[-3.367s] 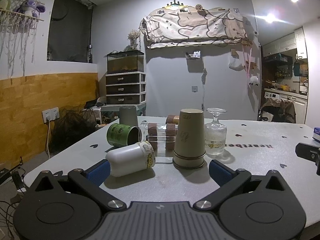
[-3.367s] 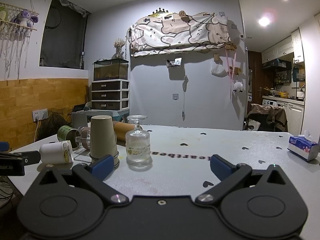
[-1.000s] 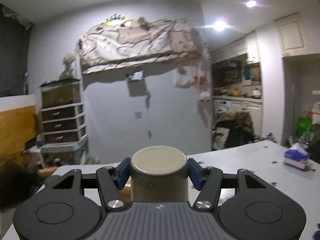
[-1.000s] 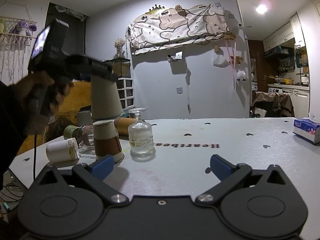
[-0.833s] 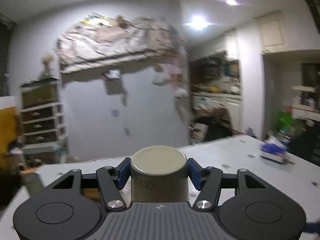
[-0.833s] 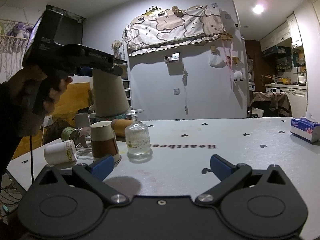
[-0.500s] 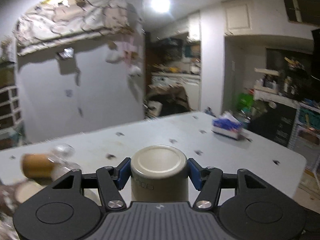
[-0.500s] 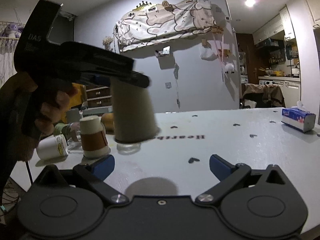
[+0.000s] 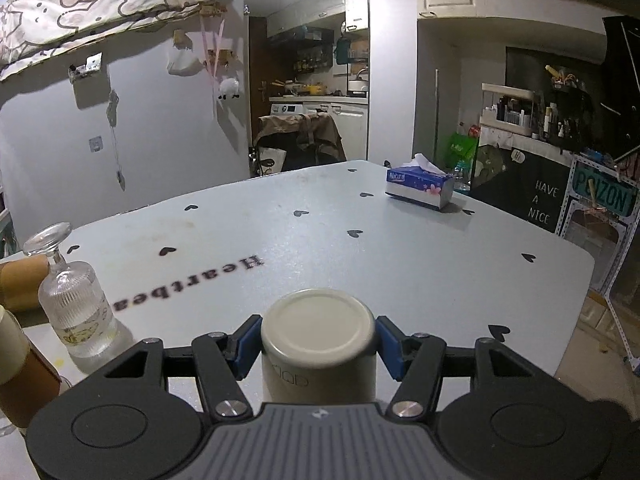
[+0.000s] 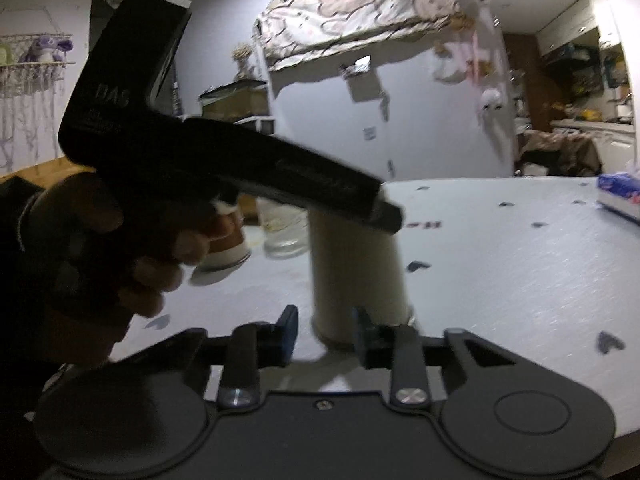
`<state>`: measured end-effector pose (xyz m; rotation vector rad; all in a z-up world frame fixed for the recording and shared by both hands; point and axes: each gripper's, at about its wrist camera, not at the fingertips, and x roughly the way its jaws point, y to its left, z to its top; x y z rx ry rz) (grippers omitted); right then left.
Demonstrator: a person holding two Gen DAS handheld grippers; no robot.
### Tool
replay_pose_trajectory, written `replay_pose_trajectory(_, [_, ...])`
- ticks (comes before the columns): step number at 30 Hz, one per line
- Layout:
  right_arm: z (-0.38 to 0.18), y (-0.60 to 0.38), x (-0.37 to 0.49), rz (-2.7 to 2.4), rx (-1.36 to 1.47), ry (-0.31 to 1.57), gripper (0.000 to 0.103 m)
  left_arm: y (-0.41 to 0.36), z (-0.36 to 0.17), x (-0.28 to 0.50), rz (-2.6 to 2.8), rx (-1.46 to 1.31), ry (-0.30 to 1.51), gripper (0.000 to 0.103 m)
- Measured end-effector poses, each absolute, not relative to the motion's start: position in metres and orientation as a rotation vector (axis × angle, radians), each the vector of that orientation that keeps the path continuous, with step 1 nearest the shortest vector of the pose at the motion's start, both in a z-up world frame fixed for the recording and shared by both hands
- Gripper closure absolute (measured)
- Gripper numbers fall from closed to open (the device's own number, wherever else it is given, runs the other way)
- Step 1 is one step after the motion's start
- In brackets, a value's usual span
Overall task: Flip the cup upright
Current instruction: 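Lift the beige cup with the left tool and rotate it rim-up while the right tool approaches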
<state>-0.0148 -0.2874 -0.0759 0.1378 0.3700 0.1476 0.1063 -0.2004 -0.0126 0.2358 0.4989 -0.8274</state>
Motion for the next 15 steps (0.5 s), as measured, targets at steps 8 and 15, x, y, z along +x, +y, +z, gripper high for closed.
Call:
replay_pose_trajectory(8, [-0.081, -0.271, 0.008, 0.243, 0.148, 0.437, 0.093, -0.217, -0.009, 0.119, -0.818, 0.234, 0.527, 0.041])
replay_pose_trajectory(15, [-0.088, -0.272, 0.023, 0.199, 0.184, 0.479, 0.098, -0.197, -0.007, 0.114, -0.832, 0.201, 0.526, 0.044])
